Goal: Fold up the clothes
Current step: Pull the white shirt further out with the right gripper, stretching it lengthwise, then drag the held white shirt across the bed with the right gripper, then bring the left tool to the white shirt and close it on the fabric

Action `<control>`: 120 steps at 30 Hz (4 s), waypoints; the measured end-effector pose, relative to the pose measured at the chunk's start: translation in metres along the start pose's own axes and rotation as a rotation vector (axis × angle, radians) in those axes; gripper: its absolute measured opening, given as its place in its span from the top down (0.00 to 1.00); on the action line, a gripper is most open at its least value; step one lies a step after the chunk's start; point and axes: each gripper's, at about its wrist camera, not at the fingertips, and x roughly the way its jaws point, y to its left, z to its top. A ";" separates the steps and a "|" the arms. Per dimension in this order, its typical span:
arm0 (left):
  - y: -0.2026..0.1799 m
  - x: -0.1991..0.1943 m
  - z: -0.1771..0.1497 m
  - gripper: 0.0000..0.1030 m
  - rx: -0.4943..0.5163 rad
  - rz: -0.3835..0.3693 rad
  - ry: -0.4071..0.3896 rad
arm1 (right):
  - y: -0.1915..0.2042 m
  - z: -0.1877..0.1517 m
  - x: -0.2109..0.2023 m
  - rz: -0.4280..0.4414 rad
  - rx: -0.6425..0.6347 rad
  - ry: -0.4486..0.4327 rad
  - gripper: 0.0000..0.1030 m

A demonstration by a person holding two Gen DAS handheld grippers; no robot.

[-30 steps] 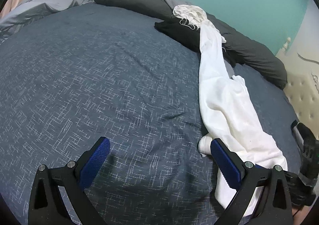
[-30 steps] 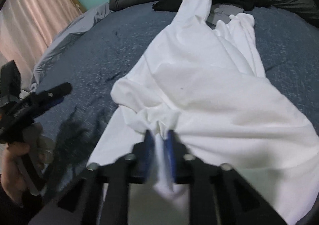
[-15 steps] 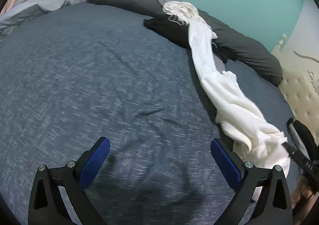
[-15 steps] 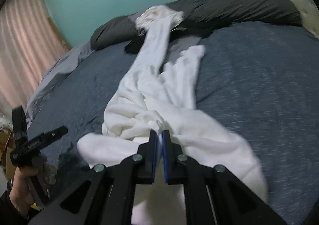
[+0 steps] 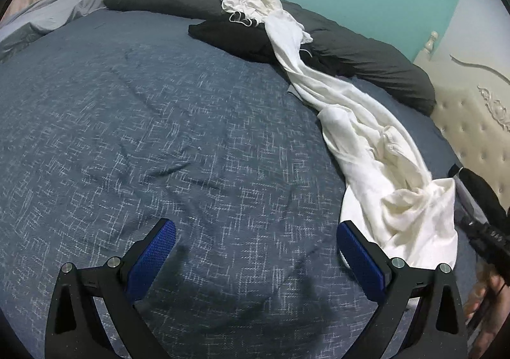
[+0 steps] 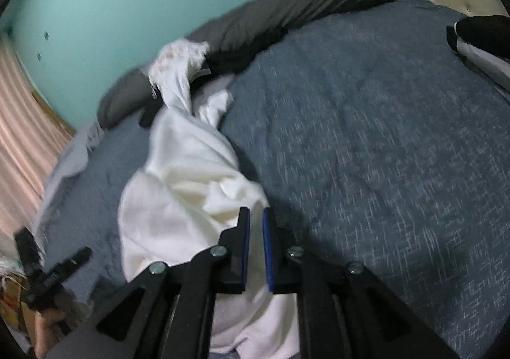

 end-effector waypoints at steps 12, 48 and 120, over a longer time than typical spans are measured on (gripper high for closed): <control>0.001 -0.004 -0.001 0.00 0.018 -0.001 -0.008 | 0.048 0.003 0.002 0.142 -0.044 -0.027 0.69; 0.020 0.000 0.008 0.00 -0.019 -0.036 0.003 | 0.076 0.003 0.056 -0.013 -0.101 -0.022 0.93; -0.191 0.138 0.078 0.17 0.443 -0.178 0.161 | -0.006 0.002 0.016 0.164 0.090 -0.003 0.91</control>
